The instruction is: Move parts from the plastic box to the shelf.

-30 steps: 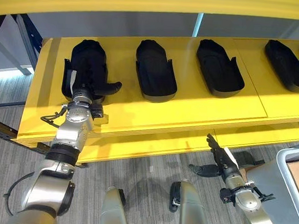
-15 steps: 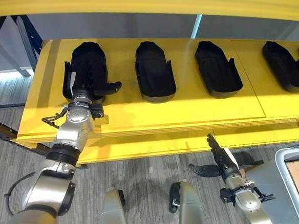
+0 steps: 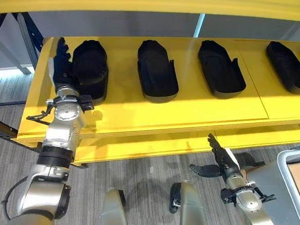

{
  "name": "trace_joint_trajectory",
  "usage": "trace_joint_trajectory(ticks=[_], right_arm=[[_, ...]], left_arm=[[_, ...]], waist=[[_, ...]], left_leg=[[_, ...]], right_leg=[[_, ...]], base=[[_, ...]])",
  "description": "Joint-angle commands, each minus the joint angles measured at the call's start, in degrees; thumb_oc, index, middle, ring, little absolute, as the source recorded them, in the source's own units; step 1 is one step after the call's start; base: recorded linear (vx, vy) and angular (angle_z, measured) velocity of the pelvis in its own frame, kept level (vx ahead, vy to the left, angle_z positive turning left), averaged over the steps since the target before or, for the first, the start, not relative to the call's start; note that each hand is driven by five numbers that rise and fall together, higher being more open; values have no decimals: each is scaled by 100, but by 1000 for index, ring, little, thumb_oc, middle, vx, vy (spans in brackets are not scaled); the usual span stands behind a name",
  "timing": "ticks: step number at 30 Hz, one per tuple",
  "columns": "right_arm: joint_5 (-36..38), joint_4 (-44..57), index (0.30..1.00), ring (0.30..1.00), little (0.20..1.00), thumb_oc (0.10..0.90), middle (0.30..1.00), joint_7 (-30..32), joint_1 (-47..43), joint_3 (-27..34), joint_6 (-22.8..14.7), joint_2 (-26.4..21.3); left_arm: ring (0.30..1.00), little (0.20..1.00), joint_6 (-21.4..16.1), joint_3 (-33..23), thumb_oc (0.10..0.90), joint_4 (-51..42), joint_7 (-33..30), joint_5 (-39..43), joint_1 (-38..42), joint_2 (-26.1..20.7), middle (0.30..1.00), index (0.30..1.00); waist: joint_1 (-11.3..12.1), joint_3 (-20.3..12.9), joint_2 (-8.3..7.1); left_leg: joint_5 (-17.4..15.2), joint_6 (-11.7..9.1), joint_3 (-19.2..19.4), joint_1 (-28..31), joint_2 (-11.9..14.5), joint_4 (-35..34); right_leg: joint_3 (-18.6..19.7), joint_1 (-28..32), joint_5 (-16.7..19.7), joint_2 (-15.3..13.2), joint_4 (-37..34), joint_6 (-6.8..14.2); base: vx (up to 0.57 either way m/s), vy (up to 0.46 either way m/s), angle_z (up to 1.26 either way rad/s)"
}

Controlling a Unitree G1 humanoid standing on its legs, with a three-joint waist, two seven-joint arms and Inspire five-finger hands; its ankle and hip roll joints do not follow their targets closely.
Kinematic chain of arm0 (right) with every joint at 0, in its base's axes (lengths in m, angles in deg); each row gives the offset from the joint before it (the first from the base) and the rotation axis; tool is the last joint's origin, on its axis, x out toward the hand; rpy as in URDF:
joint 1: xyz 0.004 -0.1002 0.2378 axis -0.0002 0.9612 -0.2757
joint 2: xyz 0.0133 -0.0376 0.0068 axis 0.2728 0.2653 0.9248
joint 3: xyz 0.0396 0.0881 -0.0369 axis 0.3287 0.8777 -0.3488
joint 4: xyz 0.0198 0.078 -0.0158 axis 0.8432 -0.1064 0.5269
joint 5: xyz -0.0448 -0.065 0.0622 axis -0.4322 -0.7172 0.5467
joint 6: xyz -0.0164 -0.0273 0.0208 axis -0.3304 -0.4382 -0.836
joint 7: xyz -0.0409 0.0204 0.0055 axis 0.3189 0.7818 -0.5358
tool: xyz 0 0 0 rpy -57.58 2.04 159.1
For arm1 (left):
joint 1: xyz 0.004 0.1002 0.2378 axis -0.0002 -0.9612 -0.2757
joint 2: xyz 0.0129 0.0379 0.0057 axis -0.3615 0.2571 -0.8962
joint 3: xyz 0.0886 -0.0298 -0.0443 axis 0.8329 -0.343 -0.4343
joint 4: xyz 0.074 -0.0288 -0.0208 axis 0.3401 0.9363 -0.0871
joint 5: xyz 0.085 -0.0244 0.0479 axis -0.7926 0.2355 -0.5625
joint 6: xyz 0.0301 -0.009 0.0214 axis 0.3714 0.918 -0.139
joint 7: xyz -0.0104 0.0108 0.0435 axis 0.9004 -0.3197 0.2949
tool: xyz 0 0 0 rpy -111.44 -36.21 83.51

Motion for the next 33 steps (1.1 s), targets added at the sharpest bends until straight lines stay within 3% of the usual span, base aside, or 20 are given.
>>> trace_joint_trajectory(ticks=[1,9,13,15,17,20,24,27,33], right_arm=[[-48,382,1000,1000,1000,900,1000,99,-213,252,-661,-244],[-110,409,1000,1000,1000,900,1000,6,-197,283,-745,-254],[-110,414,1000,1000,1000,900,1000,-8,-167,339,-754,-225],[-88,428,1000,1000,1000,900,1000,-3,-181,408,-753,-157],[-88,428,1000,1000,1000,900,1000,-3,-181,407,-753,-158],[-72,473,1000,1000,1000,900,1000,-15,-194,463,-775,-75],[150,569,1000,1000,1000,900,1000,-45,-147,590,-832,38],[224,672,1000,1000,1000,900,1000,-129,-55,688,-925,35],[291,900,1000,1000,1000,900,1000,-257,241,902,-1001,8]], left_arm=[[1000,1000,-900,-97,900,-711,-193,-551,407,-500,1000,1000],[1000,1000,-1193,-154,900,-1555,-117,-537,232,-664,1000,1000],[1000,1000,-1302,-209,900,-1921,94,-394,-146,-631,1000,1000],[1000,1000,-1458,-344,900,-2263,389,92,-809,-434,1000,1000],[1000,1000,-1457,-345,900,-2264,389,91,-811,-434,1000,1000],[1000,1000,-1538,-512,900,-2653,718,356,-1761,-56,1000,1000],[1000,1000,-1687,-502,900,-2971,1303,1363,-2726,460,1000,1000],[1000,1000,-1674,-487,900,-3137,1690,1627,-3485,844,1000,1000],[1000,1000,-1624,-515,900,-3192,2089,1680,-4333,1116,1000,1000]], waist=[[59,-388,125],[89,-411,169],[112,-409,184],[151,-413,204],[150,-412,204],[192,-409,204],[219,-429,249],[231,-508,309],[281,-673,375]], left_leg=[[441,268,-230,-53,-133,-419],[450,280,-237,-61,-156,-451],[470,283,-239,-11,-168,-508],[564,280,-226,153,-164,-730],[565,280,-226,156,-164,-732],[726,274,-191,418,-171,-1120],[1019,271,-158,806,-208,-1729],[1379,282,-133,1349,-243,-2563],[1977,248,-22,2226,-91,-3883]], right_leg=[[206,625,7,-195,-463,342],[201,639,31,-201,-495,345],[201,689,68,-199,-554,347],[196,830,155,-185,-732,330],[196,833,156,-185,-733,330],[176,1097,305,-154,-1056,315],[95,1457,517,-101,-1534,334],[-23,1914,698,-21,-2111,378],[-128,2537,880,190,-2897,384]], base=[[0,0,0],[0,0,0],[0,0,0],[0,0,0],[0,0,0],[1,-10,-2],[18,-16,5],[53,-34,5],[59,-77,-1]])
